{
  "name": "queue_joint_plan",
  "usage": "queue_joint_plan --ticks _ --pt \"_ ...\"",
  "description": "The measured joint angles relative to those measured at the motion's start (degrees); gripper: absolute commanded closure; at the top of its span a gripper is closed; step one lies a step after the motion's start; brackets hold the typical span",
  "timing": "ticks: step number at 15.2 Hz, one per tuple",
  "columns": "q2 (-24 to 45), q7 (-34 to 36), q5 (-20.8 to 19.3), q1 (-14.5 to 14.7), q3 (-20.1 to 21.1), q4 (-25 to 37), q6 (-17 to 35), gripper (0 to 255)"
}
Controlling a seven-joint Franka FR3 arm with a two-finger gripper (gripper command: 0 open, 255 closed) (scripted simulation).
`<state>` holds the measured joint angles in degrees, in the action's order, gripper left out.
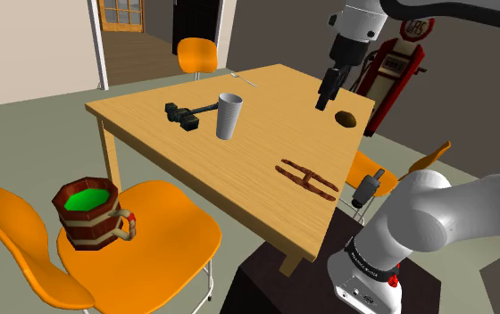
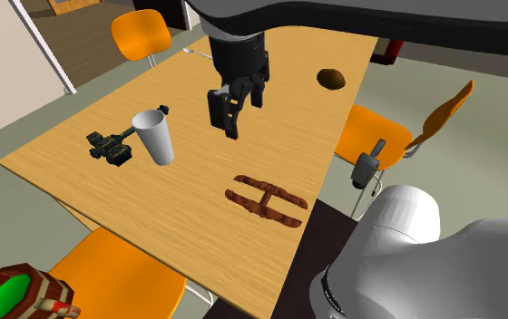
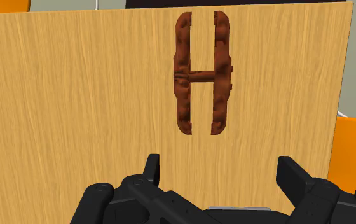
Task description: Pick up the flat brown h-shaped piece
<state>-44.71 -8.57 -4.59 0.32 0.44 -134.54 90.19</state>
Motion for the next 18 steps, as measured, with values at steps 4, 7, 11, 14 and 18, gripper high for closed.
queue_joint_plan --ticks 4,7,11,14,18 --pt "-1.46 0.51 0.25 0.26 0.27 -4.83 3.35 0" --pt "-3.40 1.01 0.47 0.58 0.50 -11.38 7.98 0" --pt "-5.21 1.42 0.54 0.92 0.55 -20.03 14.92 0" --pt "-5.58 2.27 0.94 1.46 1.09 -25.95 20.48 0" --pt "-4.36 2.79 0.97 1.75 1.30 -32.10 27.95 0"
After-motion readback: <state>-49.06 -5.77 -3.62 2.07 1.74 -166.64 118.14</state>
